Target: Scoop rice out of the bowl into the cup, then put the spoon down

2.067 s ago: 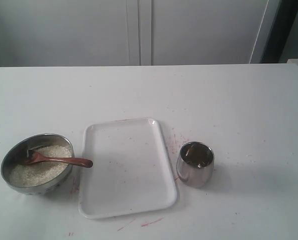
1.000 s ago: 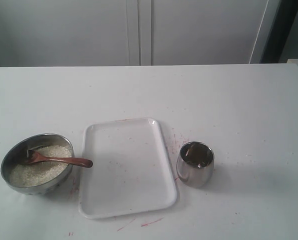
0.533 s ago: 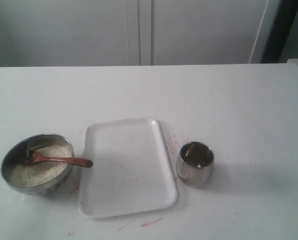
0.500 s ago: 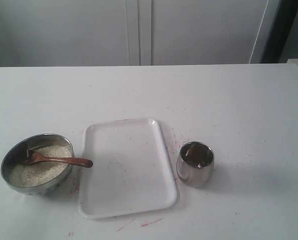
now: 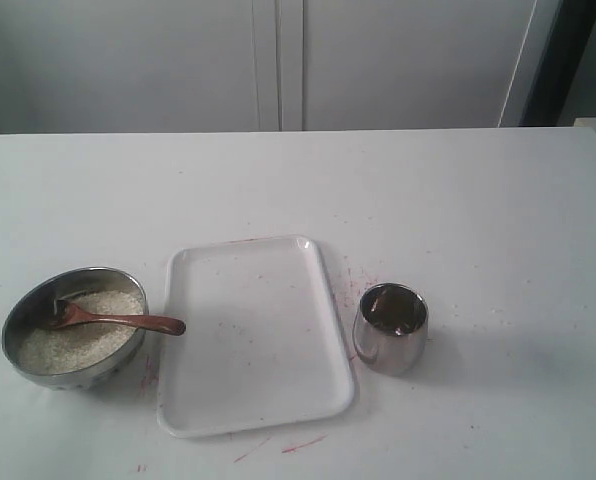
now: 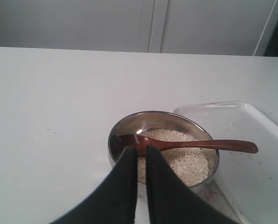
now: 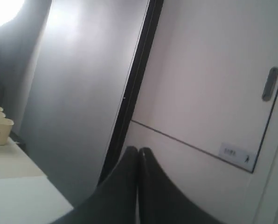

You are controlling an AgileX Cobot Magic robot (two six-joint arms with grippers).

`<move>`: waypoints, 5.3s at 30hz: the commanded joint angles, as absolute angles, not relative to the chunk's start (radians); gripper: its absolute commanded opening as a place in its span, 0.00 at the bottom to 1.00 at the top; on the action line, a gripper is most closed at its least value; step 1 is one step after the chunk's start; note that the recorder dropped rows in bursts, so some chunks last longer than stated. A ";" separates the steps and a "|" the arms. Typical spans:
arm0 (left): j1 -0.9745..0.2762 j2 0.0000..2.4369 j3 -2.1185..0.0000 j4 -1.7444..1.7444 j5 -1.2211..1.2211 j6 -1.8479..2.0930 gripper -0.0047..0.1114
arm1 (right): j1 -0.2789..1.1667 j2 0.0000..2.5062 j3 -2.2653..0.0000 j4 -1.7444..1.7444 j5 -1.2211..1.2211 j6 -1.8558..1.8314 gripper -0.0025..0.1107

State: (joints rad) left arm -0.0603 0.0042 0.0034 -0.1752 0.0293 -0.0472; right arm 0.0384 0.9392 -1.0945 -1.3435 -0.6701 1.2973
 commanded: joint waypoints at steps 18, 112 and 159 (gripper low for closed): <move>-0.063 0.000 0.000 -0.185 0.024 -0.049 0.16 | 0.439 1.045 -1.096 -0.782 -0.063 0.516 0.02; -0.063 0.000 0.000 -0.185 0.024 -0.049 0.16 | 0.737 1.950 -1.515 0.314 0.711 -0.539 0.55; -0.063 0.000 0.000 -0.185 0.024 -0.049 0.16 | 0.737 2.069 -1.550 0.250 0.675 -0.546 0.26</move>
State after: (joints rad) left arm -0.0603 0.0042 0.0034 -0.1752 0.0274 -0.0472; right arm 0.7372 2.0702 -1.5447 0.2530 0.6731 -0.5375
